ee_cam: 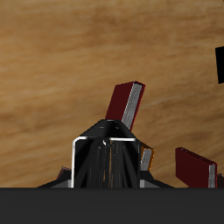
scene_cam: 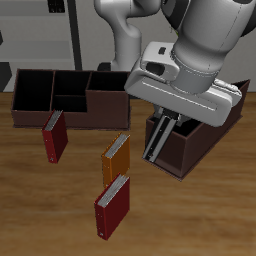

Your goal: Place the striped book into the left desk caddy's left compartment

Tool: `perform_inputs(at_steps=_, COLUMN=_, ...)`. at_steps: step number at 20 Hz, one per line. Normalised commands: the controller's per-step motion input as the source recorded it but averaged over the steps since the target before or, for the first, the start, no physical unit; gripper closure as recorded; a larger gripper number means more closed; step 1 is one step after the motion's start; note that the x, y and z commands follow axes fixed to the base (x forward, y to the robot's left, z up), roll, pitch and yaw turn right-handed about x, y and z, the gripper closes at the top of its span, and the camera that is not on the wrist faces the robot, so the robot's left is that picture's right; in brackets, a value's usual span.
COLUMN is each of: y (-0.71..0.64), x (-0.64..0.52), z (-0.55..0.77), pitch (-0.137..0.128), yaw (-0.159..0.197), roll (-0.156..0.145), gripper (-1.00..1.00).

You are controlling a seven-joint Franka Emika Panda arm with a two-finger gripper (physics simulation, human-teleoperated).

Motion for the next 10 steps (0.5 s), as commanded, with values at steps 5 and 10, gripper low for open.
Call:
perform_inputs(at_steps=5, y=0.10, x=-0.49, z=0.07, pitch=-0.023, yaw=-0.004, roll=0.019, gripper=1.00)
perform_inputs(at_steps=10, y=0.19, x=-0.47, z=0.05, pitch=-0.029, yaw=0.021, roll=0.042, gripper=1.00)
